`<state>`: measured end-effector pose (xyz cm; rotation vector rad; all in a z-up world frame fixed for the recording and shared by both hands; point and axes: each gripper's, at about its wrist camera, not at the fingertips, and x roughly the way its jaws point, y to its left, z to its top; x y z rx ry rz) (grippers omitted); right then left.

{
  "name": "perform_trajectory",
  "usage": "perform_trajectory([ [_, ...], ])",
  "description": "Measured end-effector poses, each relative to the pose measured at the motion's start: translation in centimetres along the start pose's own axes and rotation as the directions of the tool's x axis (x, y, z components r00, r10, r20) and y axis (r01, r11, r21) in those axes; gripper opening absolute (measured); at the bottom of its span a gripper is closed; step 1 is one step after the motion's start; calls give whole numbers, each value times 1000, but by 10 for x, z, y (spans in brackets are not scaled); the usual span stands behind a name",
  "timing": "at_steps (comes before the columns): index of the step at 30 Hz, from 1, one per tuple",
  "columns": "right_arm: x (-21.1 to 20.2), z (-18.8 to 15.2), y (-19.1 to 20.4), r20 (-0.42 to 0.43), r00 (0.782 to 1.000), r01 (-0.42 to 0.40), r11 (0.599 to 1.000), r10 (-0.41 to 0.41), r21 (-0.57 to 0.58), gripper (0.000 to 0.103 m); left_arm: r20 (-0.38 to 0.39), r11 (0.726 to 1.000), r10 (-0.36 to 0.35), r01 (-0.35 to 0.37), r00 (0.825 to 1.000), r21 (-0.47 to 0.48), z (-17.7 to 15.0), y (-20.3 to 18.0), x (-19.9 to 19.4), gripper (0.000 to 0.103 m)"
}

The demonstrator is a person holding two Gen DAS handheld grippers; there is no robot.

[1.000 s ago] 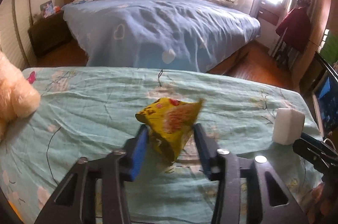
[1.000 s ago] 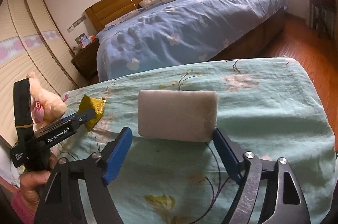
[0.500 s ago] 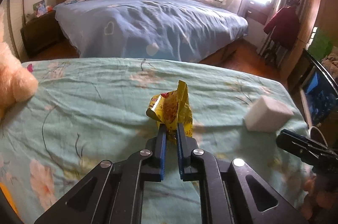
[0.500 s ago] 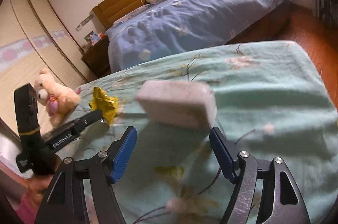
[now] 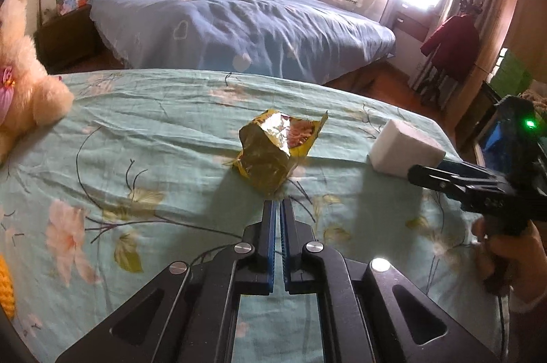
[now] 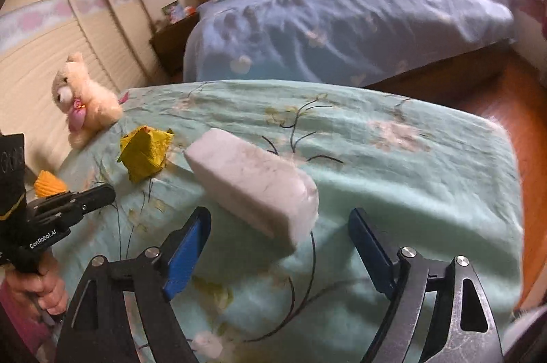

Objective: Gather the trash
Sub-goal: 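Grasp the yellow wrapper with the left tool while the right tool grasps the foam block, then lift the yellow wrapper with the left tool and reposition it between the fingers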

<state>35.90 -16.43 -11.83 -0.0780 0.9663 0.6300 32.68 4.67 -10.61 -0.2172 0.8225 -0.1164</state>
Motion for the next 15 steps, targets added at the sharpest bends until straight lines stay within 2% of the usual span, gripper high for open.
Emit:
perform_trajectory([
  [3,3,4,6,10,999,-36,999,36,-27,81,11,1000,-10,10,1000,0,1,-3,-5,2],
  [4,4,4,10,14,999,-39,999,40,-36,72,10,1000,-13,13,1000,0,1,-4,-5,2],
  [5,5,3,11,13,999,-41,998,41,-41,51,9,1000,-14,14,1000,0,1,-4,-5,2],
  [6,7,2,14,9,999,-38,998,38,-40,42,8,1000,-14,14,1000,0,1,-4,-5,2],
  [8,5,-1,16,20,1000,-19,999,19,-32,39,4,1000,-13,13,1000,-8,1,-2,-6,5],
  [12,-11,-9,18,64,998,-16,1000,15,14,35,10,1000,8,-8,1000,-25,6,3,-4,28],
  [15,-24,-22,19,90,996,-23,997,17,70,35,23,999,22,-21,999,-29,12,6,0,37],
])
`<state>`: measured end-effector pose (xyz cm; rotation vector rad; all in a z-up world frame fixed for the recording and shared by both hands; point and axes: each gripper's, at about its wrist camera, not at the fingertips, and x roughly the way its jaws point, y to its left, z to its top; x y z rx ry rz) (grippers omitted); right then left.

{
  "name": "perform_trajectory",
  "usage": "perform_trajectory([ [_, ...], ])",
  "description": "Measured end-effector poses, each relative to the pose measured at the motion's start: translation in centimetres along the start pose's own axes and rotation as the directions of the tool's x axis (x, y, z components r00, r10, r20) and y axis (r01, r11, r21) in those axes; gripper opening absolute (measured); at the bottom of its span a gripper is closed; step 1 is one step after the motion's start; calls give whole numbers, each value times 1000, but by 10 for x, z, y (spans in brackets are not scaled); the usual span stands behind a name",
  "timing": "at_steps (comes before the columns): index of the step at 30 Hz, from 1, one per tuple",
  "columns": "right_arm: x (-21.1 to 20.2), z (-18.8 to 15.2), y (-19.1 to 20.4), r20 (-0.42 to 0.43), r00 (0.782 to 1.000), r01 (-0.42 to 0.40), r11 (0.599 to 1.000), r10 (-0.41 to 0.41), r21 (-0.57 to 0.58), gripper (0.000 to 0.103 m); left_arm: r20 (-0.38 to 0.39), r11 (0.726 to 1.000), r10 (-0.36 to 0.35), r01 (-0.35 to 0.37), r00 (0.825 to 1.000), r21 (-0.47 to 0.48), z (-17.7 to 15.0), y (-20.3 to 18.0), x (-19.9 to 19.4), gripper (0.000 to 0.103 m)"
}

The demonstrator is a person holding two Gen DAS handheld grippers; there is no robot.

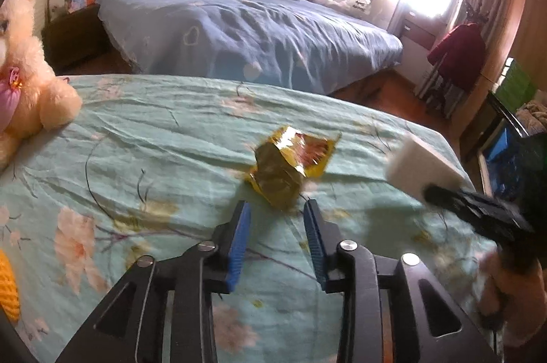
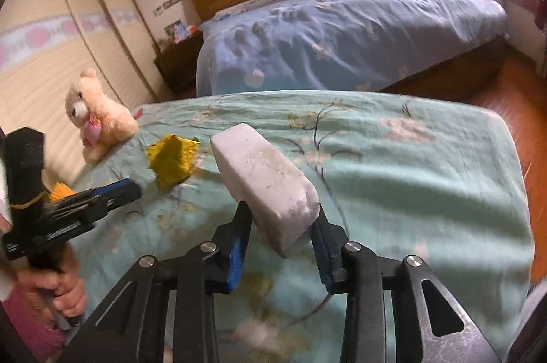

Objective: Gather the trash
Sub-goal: 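Lift the yellow wrapper with the left tool and reposition it between the fingers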

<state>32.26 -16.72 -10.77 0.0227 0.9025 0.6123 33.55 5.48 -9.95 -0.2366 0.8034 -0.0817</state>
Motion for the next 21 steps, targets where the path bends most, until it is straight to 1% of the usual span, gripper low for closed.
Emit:
perform_trajectory([
  [1,-6,-5,0,11,1000,-1,1000,1,22,35,-4,1000,-2,2,1000,-5,1,1,3,43],
  [2,-10,-9,0,17,1000,-3,999,3,39,35,-14,1000,-5,5,1000,-14,3,1,6,58],
  [3,-14,-14,-1,24,1000,-7,998,6,59,35,-16,1000,-9,9,1000,-21,5,1,10,63],
  [5,-22,-24,-1,35,999,-12,995,9,101,35,-14,1000,-11,11,1000,-9,9,-3,17,64],
  [6,-24,-28,0,38,999,-12,994,8,111,35,-23,1000,-5,5,1000,0,11,-5,23,70],
  [7,-28,-32,0,42,999,-11,992,6,124,35,-35,1000,5,-5,999,6,12,-6,29,73],
  [10,-38,-41,2,57,998,-12,989,4,150,35,-61,999,33,-32,998,16,18,-12,47,74],
  [11,-41,-43,3,62,998,-6,988,-4,153,35,-60,999,38,-37,997,19,20,-14,50,71],
  [13,-49,-46,3,74,997,8,987,-20,158,35,-37,999,26,-25,999,25,24,-18,51,56],
  [14,-51,-47,3,78,997,12,987,-25,162,35,-39,1000,13,-11,999,29,25,-19,53,35],
  [15,-55,-49,2,85,996,14,985,-28,170,35,-50,999,14,-13,999,35,25,-21,57,23],
  [16,-57,-51,2,88,996,16,985,-32,174,35,-54,999,25,-23,998,38,25,-21,59,19],
  [17,-60,-53,1,92,995,21,984,-38,177,35,-50,999,26,-24,998,41,25,-22,59,9],
  [18,-64,-55,0,96,994,26,983,-44,181,35,-39,999,23,-22,999,44,25,-22,57,1],
  [21,-71,-61,-3,100,993,36,980,-56,194,34,-18,998,22,-21,1000,56,20,-26,49,0],
])
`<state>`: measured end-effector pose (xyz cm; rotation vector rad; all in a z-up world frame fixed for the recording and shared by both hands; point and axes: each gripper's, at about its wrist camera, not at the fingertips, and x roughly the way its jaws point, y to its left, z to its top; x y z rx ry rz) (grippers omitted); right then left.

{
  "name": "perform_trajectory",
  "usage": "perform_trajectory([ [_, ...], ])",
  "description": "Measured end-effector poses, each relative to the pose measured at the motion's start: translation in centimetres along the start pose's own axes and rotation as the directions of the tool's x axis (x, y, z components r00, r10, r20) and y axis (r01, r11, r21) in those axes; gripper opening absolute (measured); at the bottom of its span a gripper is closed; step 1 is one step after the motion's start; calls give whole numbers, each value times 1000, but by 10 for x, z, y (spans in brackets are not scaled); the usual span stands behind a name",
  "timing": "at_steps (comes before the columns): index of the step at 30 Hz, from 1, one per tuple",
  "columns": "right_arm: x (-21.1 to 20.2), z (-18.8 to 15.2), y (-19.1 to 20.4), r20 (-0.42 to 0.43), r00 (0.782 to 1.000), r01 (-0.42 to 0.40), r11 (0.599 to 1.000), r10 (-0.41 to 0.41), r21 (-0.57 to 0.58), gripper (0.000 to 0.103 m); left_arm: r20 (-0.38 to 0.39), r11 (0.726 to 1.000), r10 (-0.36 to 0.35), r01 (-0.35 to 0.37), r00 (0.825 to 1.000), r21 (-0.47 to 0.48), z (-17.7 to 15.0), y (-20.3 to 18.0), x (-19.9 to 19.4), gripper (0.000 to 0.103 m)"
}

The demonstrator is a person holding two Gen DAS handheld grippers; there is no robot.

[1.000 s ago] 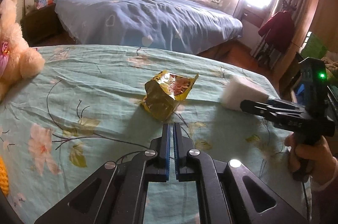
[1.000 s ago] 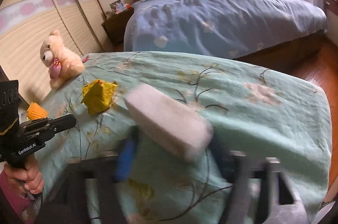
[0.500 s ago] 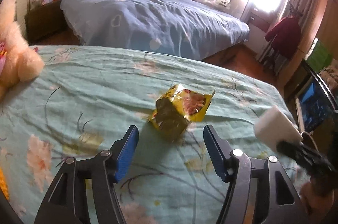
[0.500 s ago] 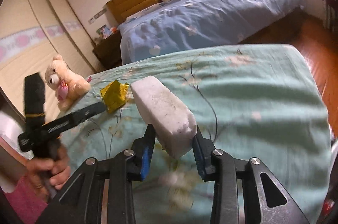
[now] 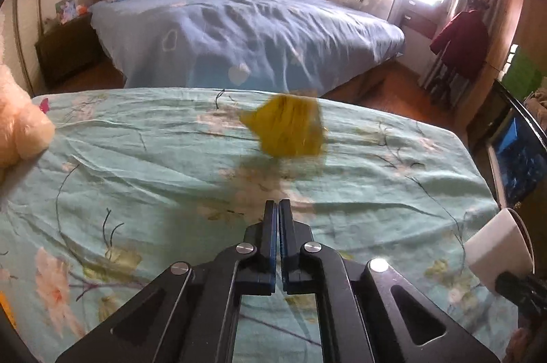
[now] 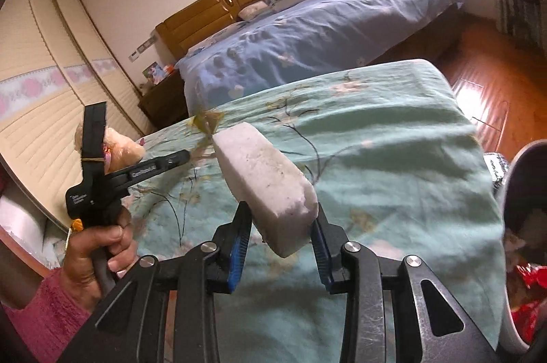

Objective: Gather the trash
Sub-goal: 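Lift the yellow wrapper with the left tool and reposition it between the fingers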

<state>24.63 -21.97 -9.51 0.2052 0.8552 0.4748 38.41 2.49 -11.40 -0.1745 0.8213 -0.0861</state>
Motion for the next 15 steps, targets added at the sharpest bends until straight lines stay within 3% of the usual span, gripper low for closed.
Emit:
perform_trajectory([
  [10,-26,-16,-13,17,1000,20,999,-20,32,34,8,998,-50,50,999,25,-25,-17,-31,0],
  [13,-31,-21,-13,20,1000,19,999,-19,33,34,-14,998,-57,57,998,-22,-18,-11,-28,15],
  [15,-33,-22,-14,26,999,18,999,-19,36,34,-9,996,-62,61,998,-61,-12,-8,-27,38],
])
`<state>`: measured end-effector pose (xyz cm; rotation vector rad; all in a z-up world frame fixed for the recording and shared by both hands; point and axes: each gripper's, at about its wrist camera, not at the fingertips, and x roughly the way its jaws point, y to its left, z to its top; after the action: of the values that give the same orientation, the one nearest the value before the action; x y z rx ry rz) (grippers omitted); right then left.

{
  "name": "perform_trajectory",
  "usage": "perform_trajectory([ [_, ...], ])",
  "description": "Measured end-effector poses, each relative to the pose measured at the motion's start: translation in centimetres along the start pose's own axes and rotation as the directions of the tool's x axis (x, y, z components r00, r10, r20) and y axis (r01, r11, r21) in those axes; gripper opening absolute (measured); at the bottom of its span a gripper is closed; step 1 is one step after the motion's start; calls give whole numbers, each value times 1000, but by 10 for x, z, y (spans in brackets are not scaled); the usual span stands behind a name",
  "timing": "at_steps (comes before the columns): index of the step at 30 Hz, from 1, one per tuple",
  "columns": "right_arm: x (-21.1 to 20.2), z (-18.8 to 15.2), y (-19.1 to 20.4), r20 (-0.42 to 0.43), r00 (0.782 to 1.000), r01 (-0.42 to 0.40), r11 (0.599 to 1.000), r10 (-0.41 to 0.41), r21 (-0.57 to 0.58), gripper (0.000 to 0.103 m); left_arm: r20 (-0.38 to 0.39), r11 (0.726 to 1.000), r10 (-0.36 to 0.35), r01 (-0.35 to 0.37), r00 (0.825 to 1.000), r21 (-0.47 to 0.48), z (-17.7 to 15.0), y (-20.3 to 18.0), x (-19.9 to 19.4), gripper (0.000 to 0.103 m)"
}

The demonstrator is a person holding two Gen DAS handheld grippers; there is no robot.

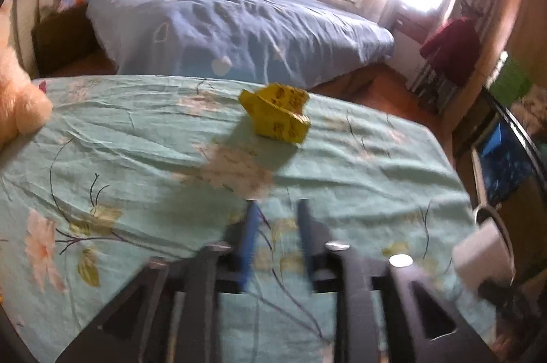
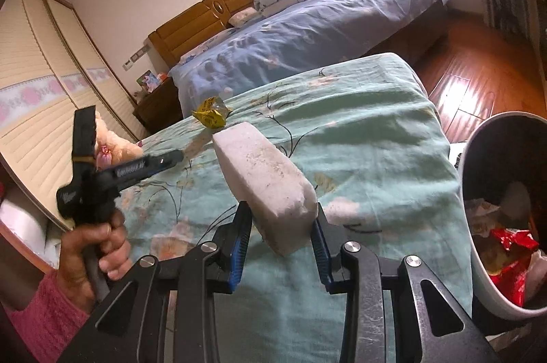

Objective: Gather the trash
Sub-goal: 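Lift the yellow wrapper with the left tool and reposition it between the fingers, then carry the yellow wrapper and white foam block over the bin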

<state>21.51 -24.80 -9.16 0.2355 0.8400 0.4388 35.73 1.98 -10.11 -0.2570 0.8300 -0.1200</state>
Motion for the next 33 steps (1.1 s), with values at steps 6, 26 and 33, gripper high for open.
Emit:
perform_trajectory([
  [6,-1,1,-5,5,1000,-10,1000,10,23,34,41,1000,17,-16,999,-20,29,-16,22,66],
  [26,-5,9,-16,15,999,-38,999,37,39,34,-2,995,96,-96,995,20,61,-32,95,26],
  [33,-24,6,-27,45,999,-10,998,7,61,34,-18,998,22,-21,1000,62,27,-48,55,16],
])
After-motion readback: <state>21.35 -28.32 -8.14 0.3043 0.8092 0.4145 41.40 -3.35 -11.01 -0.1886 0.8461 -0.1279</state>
